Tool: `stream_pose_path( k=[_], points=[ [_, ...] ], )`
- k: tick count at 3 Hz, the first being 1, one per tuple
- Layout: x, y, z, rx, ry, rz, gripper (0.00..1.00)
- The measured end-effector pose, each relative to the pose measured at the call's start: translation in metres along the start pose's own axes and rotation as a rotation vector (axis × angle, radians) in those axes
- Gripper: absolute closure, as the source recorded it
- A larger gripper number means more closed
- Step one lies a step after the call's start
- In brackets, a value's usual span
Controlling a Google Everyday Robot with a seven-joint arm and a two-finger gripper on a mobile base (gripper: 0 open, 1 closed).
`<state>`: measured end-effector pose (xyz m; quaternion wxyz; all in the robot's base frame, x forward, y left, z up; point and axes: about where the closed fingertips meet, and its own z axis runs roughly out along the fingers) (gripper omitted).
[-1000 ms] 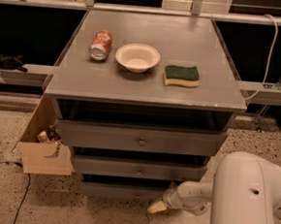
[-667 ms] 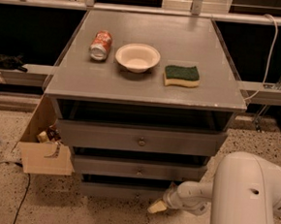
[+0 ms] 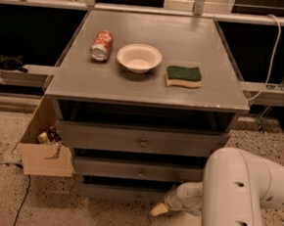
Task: Open bottom drawer
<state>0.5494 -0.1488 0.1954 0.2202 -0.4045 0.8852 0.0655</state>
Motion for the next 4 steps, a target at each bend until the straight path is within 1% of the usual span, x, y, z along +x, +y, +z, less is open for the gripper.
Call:
stream_pose_path(
  k=[1,2,3,4],
  points=[
    [0.036,0.001,0.014,0.056,0.033,-0.017,0.0],
    [0.011,-0.004,0.026,0.06,0.013,-0.059,0.0],
    [0.011,-0.015,0.029,0.061,0.042,-0.042,0.0],
    [0.012,-0.016,0.029,0.062,0.048,-0.041,0.0]
  ],
)
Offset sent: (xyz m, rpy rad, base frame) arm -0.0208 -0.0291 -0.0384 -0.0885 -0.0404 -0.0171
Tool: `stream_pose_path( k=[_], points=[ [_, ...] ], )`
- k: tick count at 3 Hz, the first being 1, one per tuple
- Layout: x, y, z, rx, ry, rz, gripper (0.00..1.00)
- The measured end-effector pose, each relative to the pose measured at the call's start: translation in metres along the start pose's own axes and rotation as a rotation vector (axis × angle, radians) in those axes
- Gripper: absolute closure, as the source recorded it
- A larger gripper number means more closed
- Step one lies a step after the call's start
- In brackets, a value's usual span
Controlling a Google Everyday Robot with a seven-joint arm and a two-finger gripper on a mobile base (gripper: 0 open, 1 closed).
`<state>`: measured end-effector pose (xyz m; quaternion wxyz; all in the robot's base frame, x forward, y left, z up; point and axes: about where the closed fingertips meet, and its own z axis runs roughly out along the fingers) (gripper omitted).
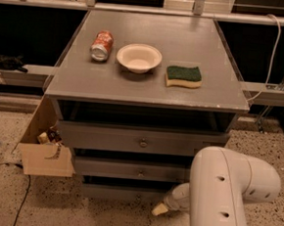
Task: Open bottom drawer
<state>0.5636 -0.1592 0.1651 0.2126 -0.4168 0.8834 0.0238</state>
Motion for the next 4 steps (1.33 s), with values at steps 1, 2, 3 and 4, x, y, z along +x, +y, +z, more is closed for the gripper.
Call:
stream_pose_path(
  k=[1,2,3,4],
  points=[
    [-0.007,0.0,0.006,0.014,-0.012,-0.022,0.0],
    [-0.028,-0.01,0.018,0.049,-0.043,-0.062,0.0],
    [-0.028,-0.009,0.018,0.049,-0.043,-0.062,0.0],
    [-0.028,-0.009,0.018,0.048,-0.043,-0.062,0.26]
  ],
)
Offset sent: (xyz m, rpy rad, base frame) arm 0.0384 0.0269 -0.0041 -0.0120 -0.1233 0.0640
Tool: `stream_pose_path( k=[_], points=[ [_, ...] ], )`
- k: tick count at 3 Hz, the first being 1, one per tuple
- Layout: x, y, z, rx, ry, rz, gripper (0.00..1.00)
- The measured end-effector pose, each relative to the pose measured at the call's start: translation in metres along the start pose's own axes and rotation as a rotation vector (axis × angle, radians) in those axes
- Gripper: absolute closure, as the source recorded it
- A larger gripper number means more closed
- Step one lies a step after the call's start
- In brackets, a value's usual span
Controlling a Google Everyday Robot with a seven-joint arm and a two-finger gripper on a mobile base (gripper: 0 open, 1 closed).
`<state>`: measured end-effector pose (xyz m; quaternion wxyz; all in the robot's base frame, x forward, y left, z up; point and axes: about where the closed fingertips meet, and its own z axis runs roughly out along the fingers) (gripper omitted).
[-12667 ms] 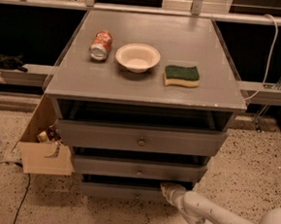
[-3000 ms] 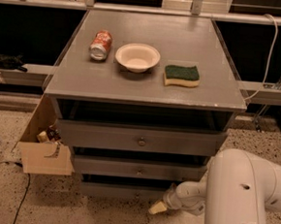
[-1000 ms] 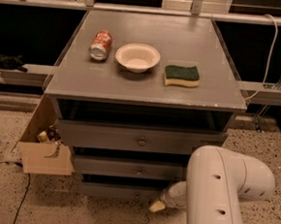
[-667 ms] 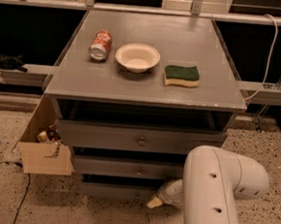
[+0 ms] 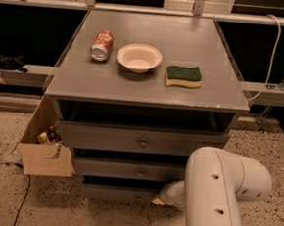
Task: Open bottom drawer
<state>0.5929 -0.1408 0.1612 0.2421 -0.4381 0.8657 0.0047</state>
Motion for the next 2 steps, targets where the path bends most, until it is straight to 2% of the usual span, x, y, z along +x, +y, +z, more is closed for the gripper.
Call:
stream_pose_path(
  k=[1,2],
  points=[
    [0.0,0.0,0.0,0.0,0.0,0.0,0.49],
    [0.013,0.016,-0.024,-0.015,0.014,0.018,0.73]
  ],
)
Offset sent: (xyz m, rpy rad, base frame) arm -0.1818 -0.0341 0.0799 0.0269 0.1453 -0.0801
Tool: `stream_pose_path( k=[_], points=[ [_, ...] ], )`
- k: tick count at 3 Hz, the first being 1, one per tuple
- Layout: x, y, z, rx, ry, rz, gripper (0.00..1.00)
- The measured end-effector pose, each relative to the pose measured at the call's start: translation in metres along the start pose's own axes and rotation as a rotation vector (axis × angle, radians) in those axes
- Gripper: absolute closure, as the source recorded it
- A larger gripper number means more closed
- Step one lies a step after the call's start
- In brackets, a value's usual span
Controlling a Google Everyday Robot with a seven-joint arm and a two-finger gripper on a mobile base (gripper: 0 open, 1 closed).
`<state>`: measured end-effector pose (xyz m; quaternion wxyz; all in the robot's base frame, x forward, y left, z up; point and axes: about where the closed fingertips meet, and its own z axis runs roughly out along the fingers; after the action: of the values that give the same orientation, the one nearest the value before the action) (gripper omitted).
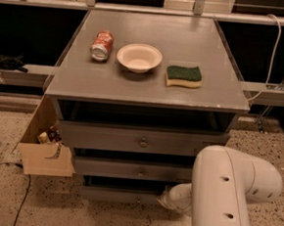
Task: Open bottom drawer
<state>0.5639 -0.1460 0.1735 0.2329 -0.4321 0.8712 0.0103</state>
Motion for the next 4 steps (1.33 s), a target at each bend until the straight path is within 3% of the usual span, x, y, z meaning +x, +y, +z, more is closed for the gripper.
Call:
stream_pose_path(
  k=[1,4],
  points=[
    [-0.0027,-0.0017,-0.0049,0.0,0.0,0.0,0.97],
    [0.0057,0.0046,-0.0086,-0.004,-0.009,0.014,1.0]
  ],
)
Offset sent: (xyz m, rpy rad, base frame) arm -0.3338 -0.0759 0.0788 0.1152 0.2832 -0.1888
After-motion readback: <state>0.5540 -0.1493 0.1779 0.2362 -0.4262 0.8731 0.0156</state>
